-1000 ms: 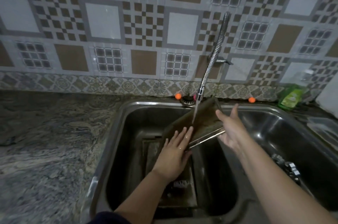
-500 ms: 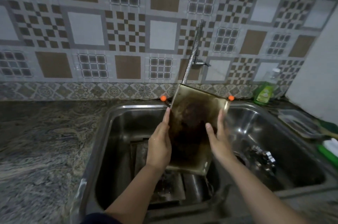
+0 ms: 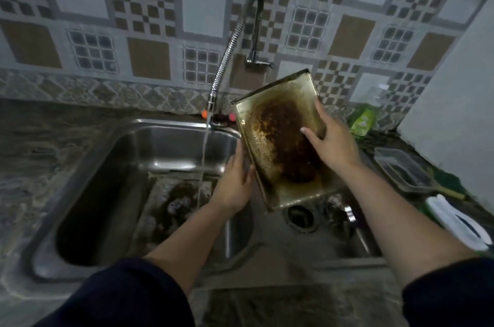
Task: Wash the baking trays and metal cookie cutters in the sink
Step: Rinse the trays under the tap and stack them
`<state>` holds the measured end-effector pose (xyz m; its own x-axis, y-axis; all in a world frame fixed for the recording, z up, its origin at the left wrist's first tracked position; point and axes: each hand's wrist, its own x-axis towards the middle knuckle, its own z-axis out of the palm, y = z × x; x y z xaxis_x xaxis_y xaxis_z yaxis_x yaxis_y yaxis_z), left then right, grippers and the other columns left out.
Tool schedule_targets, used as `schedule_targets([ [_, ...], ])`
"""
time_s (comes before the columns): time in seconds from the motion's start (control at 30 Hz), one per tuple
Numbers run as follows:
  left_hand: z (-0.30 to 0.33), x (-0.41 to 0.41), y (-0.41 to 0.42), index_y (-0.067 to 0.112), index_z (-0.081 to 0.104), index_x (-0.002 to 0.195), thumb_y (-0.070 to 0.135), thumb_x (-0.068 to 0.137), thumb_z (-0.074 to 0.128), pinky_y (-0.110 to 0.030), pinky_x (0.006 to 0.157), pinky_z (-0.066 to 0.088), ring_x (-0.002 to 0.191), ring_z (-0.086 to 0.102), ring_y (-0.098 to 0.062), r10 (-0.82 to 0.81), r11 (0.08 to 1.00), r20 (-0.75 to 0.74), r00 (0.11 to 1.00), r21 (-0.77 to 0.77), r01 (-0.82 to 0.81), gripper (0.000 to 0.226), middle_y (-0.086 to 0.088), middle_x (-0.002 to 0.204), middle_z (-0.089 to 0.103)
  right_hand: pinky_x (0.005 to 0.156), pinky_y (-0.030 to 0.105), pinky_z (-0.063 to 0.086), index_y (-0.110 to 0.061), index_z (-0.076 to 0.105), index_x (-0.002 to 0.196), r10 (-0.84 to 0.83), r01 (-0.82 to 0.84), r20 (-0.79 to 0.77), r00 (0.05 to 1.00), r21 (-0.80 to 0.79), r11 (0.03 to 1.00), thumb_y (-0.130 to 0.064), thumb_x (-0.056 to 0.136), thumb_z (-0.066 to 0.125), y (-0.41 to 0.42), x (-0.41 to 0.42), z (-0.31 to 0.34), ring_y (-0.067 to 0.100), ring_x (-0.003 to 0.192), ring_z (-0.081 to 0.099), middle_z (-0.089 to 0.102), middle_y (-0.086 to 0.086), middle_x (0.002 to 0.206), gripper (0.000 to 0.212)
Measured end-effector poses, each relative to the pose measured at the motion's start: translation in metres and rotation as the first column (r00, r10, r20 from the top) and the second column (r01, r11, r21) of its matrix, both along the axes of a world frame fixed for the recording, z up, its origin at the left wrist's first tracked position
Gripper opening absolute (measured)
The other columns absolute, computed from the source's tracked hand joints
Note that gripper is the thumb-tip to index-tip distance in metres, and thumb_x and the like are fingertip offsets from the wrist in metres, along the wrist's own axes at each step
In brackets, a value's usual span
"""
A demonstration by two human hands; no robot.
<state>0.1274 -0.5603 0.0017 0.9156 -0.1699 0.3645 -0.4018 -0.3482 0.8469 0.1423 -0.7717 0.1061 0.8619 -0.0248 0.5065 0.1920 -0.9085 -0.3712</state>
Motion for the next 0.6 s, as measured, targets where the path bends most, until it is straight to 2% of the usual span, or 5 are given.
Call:
schedule_targets([
  [0.1,-0.01,0.002,-0.033,0.033,-0.008,0.151,0.027,0.098,0.045,-0.043,0.11,0.034,0.14,0.028,-0.021,0.078,0.955,-0.041,0.996,0.29,-0.063,0.076,-0.002,0.156,0.023,0.101,0.04,0.043,-0.035,0.02,0.151,-0.033,0.029,-0.042,0.999,-0.084,0.996,-0.044,0.091,0.057,-0.046,0.005,-0.01,0.028,0.132,0.042,0.043,0.007,0.148,0.071],
  [0.17,-0.019,0.007,-0.049,0.027,-0.006,0.152,0.032,0.099,0.042,-0.048,0.118,0.017,0.148,0.004,-0.02,0.167,0.823,-0.113,0.979,0.564,-0.075,0.072,0.0,0.161,0.002,0.096,0.041,0.047,-0.033,0.023,0.151,-0.076,0.066,-0.094,0.993,-0.104,0.992,-0.045,0.09,0.059,-0.073,0.012,-0.029,0.031,0.126,0.048,0.05,0.01,0.141,0.071],
  [0.23,-0.028,0.009,-0.061,0.02,-0.009,0.152,0.043,0.1,0.033,-0.052,0.117,0.0,0.146,-0.018,-0.017,0.201,0.713,-0.214,0.956,0.702,0.007,0.07,0.002,0.159,-0.018,0.092,0.042,0.048,-0.035,0.022,0.15,-0.099,0.084,-0.175,0.98,-0.092,0.992,-0.045,0.089,0.06,-0.092,0.021,-0.056,0.032,0.122,0.051,0.053,0.01,0.137,0.073],
  [0.4,-0.047,0.008,-0.068,0.015,-0.011,0.151,0.052,0.098,0.025,-0.053,0.115,-0.006,0.143,-0.024,-0.016,0.239,0.592,-0.22,0.946,0.805,0.038,0.074,0.001,0.157,-0.024,0.099,0.045,0.045,-0.037,0.016,0.151,-0.099,0.102,-0.45,0.888,-0.016,0.995,-0.047,0.089,0.058,-0.112,0.039,-0.126,0.033,0.125,0.049,0.051,0.012,0.139,0.075],
  [0.6,-0.056,0.008,-0.074,0.018,-0.01,0.152,0.05,0.097,0.026,-0.053,0.118,-0.004,0.143,-0.025,-0.011,0.307,0.595,-0.179,0.935,0.803,-0.042,0.073,0.006,0.157,-0.023,0.108,0.046,0.037,-0.033,0.013,0.152,-0.036,0.129,-0.617,0.786,0.106,0.986,-0.042,0.092,0.057,-0.111,0.054,-0.2,0.029,0.136,0.038,0.032,0.008,0.153,0.075],
])
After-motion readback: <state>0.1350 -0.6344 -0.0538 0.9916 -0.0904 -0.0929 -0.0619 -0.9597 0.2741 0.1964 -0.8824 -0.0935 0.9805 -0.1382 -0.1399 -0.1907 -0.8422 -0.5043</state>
